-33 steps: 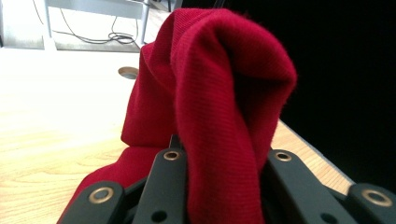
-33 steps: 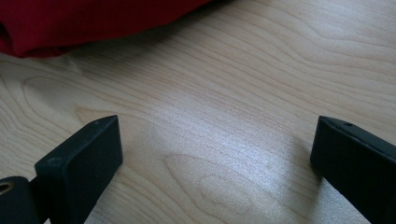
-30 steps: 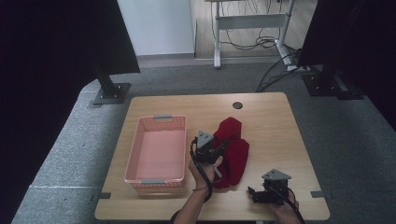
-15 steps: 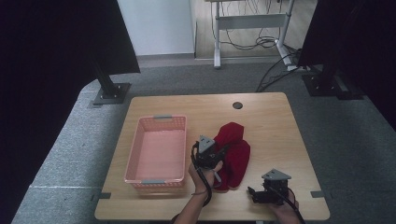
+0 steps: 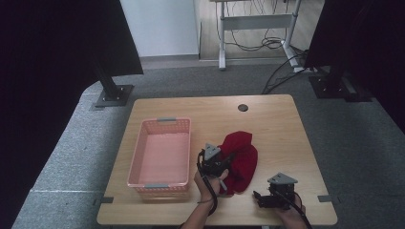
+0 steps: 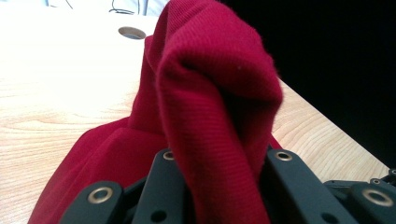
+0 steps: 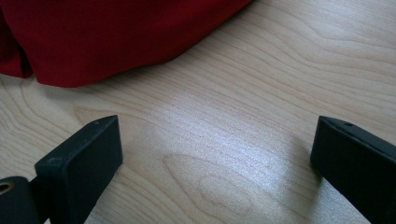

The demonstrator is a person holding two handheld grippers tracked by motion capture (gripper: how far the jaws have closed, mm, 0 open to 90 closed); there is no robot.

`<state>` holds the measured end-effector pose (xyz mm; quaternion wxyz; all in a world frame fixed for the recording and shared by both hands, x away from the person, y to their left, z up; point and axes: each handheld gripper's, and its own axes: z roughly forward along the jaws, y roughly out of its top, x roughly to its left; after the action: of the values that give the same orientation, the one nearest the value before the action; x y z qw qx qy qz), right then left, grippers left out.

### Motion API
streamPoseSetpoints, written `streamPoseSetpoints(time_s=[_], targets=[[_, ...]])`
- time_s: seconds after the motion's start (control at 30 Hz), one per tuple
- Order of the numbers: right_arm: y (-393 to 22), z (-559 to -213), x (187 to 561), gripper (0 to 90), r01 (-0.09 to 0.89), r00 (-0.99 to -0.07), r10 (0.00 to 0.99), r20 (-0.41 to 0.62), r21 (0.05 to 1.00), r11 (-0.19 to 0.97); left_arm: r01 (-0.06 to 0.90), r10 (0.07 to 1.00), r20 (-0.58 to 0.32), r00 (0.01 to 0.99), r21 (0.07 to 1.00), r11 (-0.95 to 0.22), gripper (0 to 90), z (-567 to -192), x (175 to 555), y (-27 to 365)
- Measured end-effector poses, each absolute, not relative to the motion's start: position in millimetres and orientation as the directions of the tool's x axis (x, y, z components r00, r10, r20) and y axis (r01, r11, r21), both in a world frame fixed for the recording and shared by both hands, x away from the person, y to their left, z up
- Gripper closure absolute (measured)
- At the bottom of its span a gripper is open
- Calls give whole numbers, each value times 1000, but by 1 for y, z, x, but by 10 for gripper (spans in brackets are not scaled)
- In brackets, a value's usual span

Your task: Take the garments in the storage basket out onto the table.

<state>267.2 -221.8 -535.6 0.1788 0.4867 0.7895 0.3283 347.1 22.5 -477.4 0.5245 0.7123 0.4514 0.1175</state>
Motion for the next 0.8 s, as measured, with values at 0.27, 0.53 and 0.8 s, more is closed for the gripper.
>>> streamPoseSetpoints(time_s=[0.27, 0.53, 0.8], targets=[[-222, -536, 267, 20, 651, -463, 886, 37, 692, 311, 527, 756, -300, 582, 847, -70, 737, -474, 351, 23], [-222, -536, 267, 20, 651, -463, 886, 37, 692, 311, 551, 742, -326, 586, 831, -70, 663, -474, 354, 26], [-222, -536, 267, 20, 651, -463, 886, 37, 692, 311, 559, 745, -325, 583, 826, -77, 412, -471, 353, 24]])
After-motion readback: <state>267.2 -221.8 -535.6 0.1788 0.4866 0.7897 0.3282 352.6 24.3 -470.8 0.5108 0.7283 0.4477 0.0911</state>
